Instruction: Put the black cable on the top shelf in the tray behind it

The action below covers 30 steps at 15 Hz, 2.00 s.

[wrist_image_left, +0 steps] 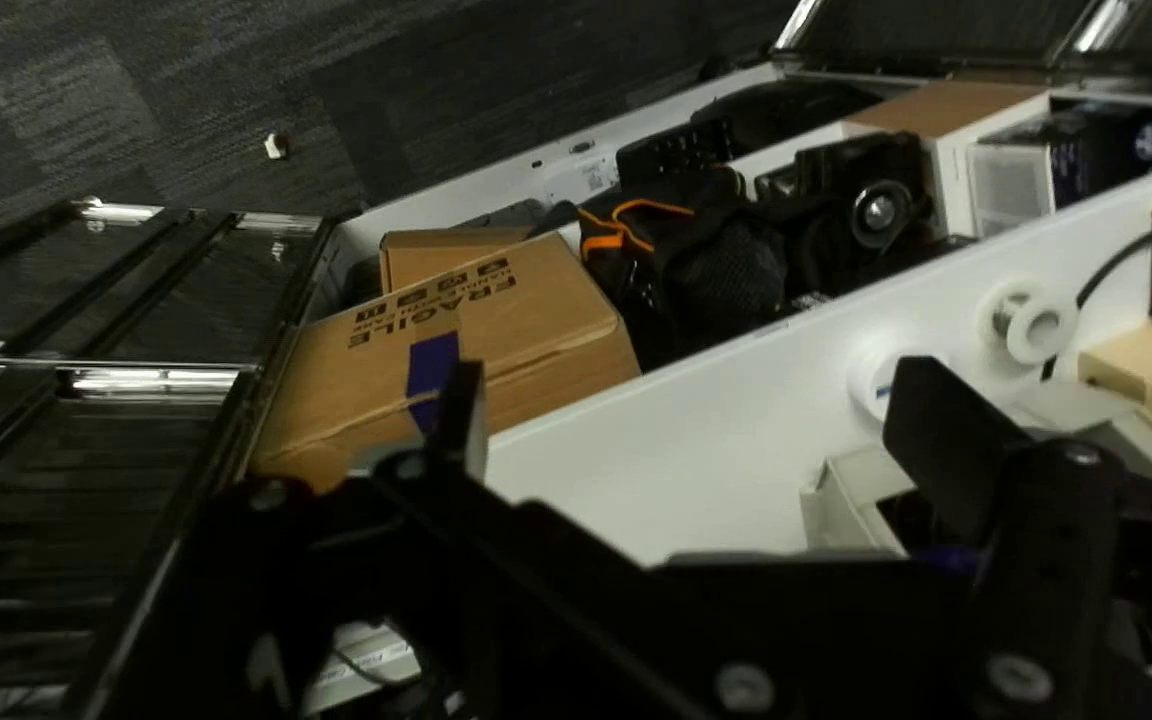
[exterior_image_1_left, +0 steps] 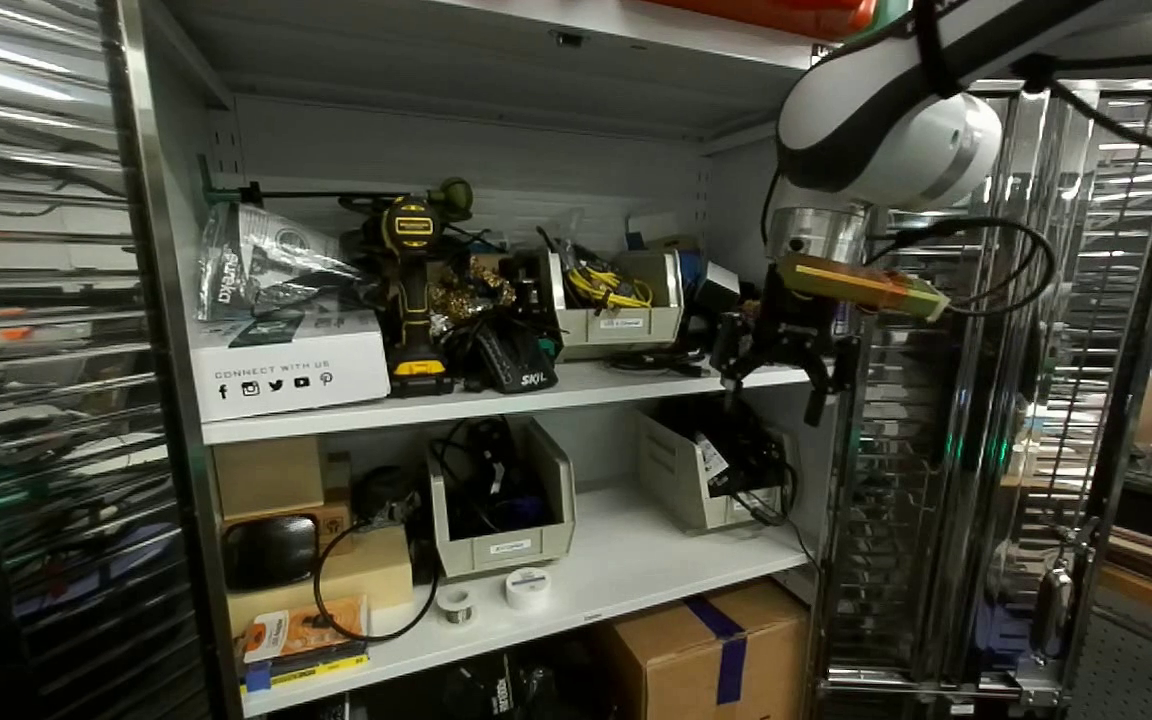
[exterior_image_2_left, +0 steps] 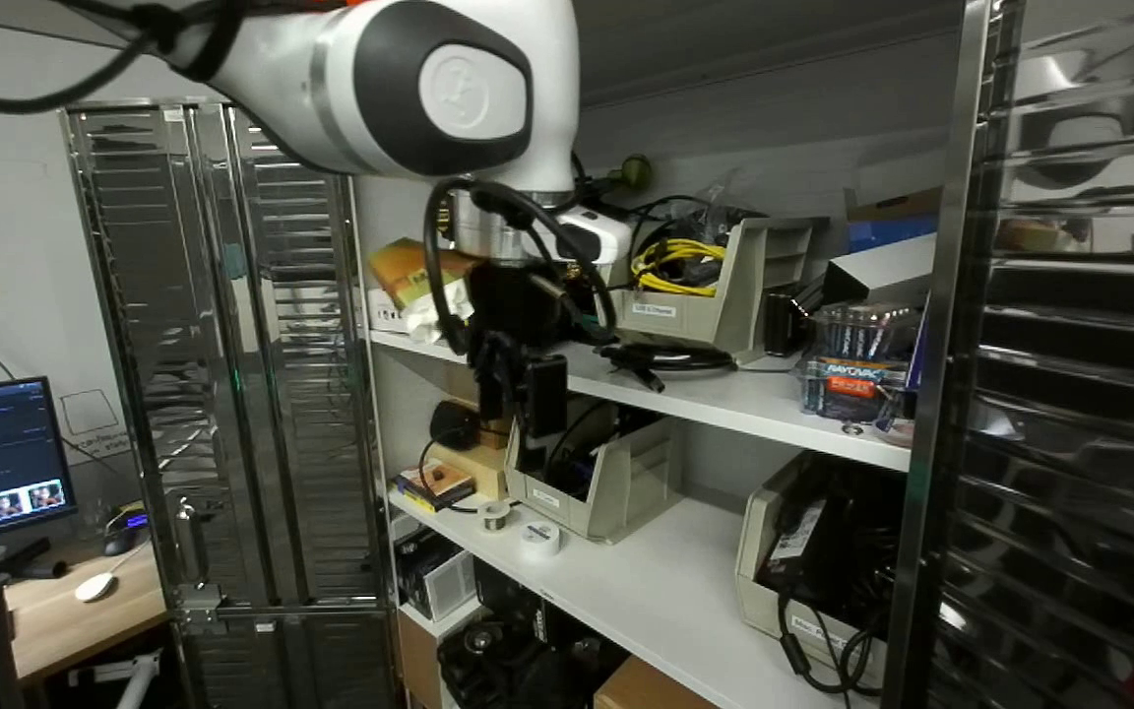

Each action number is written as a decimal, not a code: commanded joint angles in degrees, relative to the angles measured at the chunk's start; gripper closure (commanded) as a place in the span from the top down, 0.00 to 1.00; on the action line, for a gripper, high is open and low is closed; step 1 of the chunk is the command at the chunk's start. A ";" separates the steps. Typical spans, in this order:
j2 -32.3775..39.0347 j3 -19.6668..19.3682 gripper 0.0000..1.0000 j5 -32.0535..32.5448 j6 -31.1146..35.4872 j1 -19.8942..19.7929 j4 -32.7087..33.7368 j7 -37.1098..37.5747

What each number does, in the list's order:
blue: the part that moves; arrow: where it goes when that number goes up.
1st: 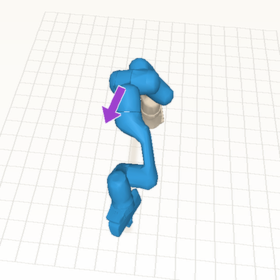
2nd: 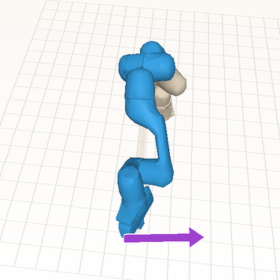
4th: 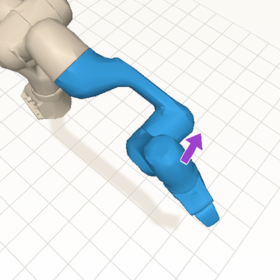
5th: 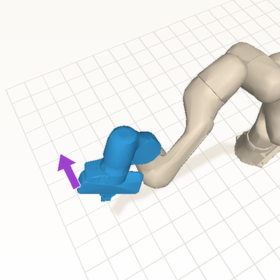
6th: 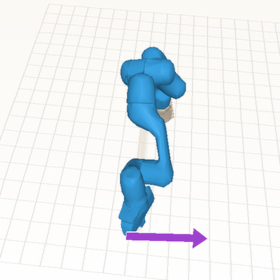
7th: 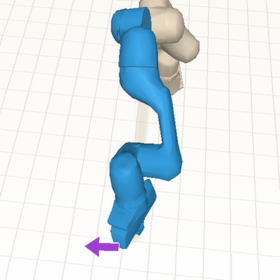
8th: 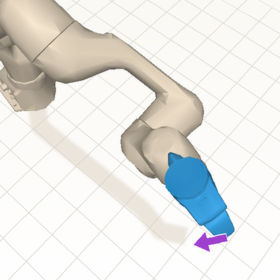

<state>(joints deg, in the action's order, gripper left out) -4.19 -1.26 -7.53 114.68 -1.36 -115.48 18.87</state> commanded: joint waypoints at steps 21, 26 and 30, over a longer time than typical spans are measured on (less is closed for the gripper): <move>36.33 -3.69 0.62 1.98 -12.24 -0.36 55.46 20.76; 34.96 -3.75 0.21 6.52 -13.62 1.17 52.66 20.82; 33.38 -3.45 0.05 8.78 -14.09 2.45 47.74 21.24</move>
<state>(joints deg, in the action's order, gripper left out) 30.82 -4.37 -0.50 101.18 -0.38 -64.01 38.81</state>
